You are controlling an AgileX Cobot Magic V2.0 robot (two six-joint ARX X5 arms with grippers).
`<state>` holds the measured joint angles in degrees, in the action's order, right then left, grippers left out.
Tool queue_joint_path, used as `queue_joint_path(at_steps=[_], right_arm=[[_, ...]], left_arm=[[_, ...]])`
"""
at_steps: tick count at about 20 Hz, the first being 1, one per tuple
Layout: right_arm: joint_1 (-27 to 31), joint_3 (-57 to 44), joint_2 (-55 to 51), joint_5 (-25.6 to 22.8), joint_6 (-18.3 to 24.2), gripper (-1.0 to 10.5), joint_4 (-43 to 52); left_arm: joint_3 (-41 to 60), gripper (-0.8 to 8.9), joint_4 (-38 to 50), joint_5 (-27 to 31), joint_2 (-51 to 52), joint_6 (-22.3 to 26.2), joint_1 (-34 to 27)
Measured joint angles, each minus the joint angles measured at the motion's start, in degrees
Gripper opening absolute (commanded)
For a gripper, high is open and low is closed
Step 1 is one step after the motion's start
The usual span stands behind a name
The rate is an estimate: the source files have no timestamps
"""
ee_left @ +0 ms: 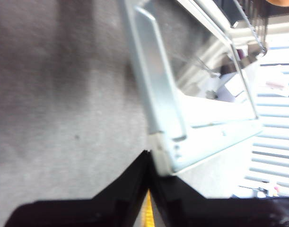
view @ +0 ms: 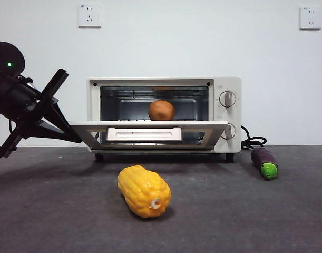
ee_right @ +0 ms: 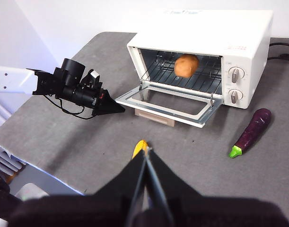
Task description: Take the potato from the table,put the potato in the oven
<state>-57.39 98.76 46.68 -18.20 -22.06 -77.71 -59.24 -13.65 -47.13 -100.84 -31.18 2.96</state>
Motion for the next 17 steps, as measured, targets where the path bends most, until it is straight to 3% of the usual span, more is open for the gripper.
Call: queue_joint_path(at_steps=[7, 17], right_arm=[[0.0, 0.0, 0.0, -0.02, -0.04, 0.0, 0.0], [0.0, 0.0, 0.0, -0.02, -0.02, 0.0, 0.0]], left_arm=[[-4.02, -0.08, 2.47, -2.84, 0.0, -3.15, 0.07], [-13.18, -0.07, 2.64, 0.11, 0.02, -4.5, 0.04]])
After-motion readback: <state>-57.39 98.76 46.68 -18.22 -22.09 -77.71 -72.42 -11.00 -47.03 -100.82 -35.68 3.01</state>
